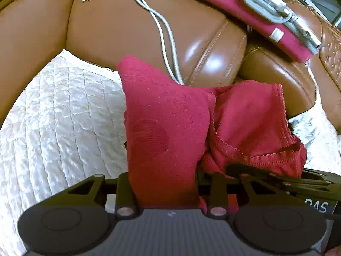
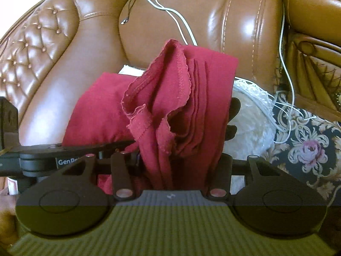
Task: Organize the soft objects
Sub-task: 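Carry the lifted clothes stack with both grippers toward the suitcase, then move the held clothes over the open suitcase with both grippers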
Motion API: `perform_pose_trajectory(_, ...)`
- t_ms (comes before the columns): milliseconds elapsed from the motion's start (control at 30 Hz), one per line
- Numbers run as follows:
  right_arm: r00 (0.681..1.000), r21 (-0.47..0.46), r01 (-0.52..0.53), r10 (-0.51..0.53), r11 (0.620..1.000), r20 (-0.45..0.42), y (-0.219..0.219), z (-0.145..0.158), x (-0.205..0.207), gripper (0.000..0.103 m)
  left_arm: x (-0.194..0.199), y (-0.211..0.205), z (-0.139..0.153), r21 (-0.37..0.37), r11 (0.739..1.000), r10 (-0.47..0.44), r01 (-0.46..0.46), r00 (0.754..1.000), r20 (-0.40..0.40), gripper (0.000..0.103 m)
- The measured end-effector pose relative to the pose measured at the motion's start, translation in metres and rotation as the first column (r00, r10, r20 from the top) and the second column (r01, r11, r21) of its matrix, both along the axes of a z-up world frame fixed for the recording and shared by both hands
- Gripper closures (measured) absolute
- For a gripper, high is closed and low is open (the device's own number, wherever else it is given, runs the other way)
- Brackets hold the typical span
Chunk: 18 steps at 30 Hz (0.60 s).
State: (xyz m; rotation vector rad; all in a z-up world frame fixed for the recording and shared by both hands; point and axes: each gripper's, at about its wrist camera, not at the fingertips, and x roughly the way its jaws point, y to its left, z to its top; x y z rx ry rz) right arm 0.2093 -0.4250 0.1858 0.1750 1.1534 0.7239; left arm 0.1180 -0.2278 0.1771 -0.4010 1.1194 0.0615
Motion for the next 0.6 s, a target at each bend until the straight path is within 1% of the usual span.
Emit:
perform_pose_trajectory(167, 0.999, -0.009, 0.022, -0.022, 1.0, -0.049, -0.029, 0.062, 0.001, 0.047, 0.008, -0.028, 0.067, -0.034, 0.999, -0.024, 0.023, 1.0, -0.019, 0.064)
perform_pose_trajectory(300, 0.997, -0.035, 0.043, -0.045, 0.998, -0.063, -0.058, 0.125, 0.009, 0.047, 0.017, -0.05, 0.122, -0.098, 0.995, -0.016, 0.015, 1.0, -0.01, 0.064)
perform_pose_trajectory(433, 0.998, -0.078, 0.036, -0.04, 0.996, -0.05, -0.087, 0.193, 0.026, 0.047, 0.03, -0.074, 0.175, -0.159, 0.987, 0.015, -0.014, 1.0, 0.005, 0.064)
perform_pose_trajectory(600, 1.0, -0.135, 0.002, 0.0, 0.991, 0.014, -0.114, 0.261, 0.049, 0.047, 0.055, -0.096, 0.223, -0.234, 0.971, 0.064, -0.056, 0.998, 0.025, 0.065)
